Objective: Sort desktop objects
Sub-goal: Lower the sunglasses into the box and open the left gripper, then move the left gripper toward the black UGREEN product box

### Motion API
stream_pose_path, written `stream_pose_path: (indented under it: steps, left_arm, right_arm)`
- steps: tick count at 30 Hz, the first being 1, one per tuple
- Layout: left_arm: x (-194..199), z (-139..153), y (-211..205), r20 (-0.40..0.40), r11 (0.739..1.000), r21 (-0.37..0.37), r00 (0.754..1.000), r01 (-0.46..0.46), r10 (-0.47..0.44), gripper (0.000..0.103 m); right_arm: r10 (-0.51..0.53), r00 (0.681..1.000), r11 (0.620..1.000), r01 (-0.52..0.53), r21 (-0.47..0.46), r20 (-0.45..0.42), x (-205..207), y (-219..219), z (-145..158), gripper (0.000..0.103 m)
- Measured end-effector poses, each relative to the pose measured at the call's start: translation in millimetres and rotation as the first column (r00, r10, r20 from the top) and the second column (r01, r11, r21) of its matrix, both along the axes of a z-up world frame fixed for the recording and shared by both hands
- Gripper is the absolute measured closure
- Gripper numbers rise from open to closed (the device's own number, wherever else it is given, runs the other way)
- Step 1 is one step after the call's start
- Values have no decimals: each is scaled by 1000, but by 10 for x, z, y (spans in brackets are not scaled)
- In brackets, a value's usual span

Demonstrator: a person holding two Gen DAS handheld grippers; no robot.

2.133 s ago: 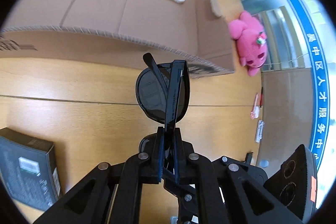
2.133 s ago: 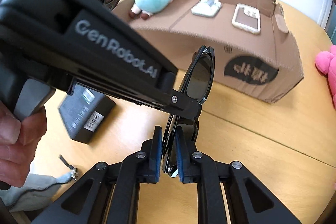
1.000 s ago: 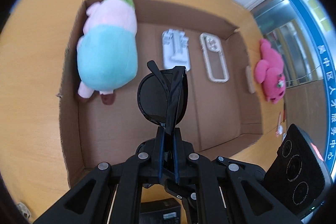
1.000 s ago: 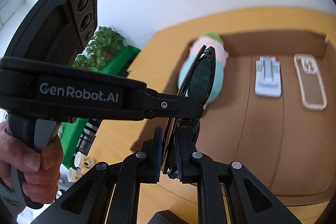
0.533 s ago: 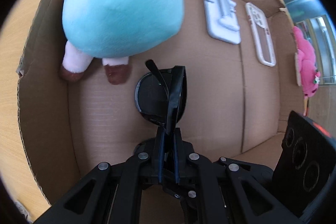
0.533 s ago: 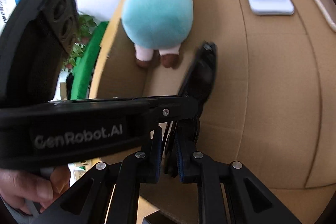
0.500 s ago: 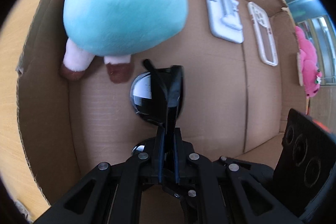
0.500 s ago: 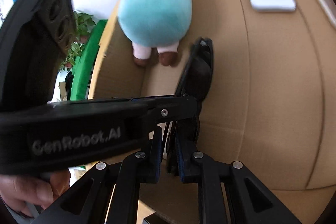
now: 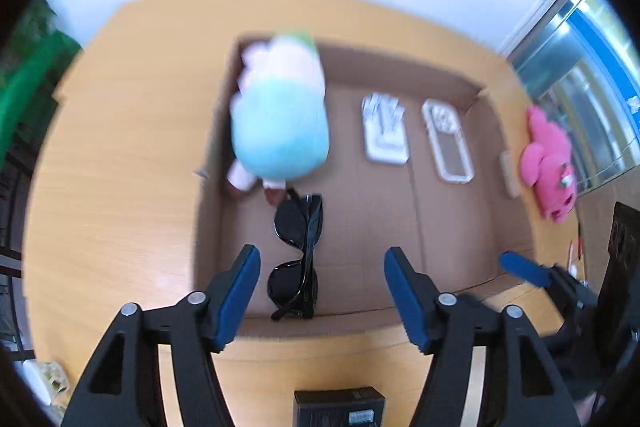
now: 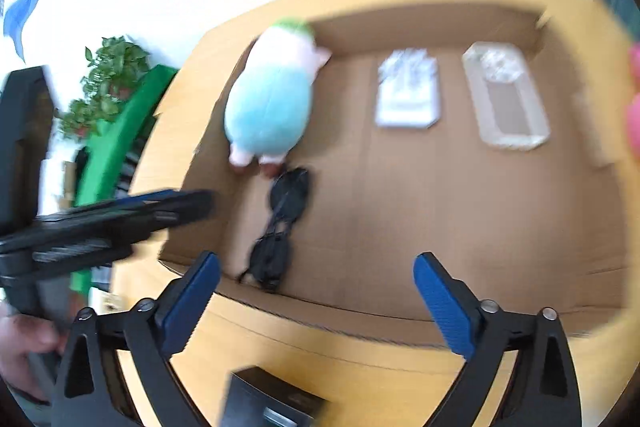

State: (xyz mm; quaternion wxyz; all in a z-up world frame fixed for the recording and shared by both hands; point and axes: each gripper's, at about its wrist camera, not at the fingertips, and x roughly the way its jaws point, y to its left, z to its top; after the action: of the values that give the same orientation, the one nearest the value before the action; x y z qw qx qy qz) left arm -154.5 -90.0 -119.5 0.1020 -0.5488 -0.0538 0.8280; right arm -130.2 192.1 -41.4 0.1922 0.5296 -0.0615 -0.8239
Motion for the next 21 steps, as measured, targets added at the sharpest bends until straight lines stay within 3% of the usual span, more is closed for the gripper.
stream_pose_path:
  steps: [7, 12, 21]
  left_arm:
    - [641, 880, 77, -171, 996, -80, 985, -50, 36, 27]
    - [1015, 1122, 400, -213, 997, -75, 977, -34, 17, 27]
    - [1483, 1321, 871, -230, 996, -86, 972, 29, -49, 27]
  right_arm:
    - [-58, 989, 998, 62, 30, -133, 435, 470, 797, 0]
    - [-78, 976, 996, 84, 18, -205, 848, 786, 1169, 0]
    - [-107, 967, 993, 113, 13, -229, 1310, 1167, 1399, 0]
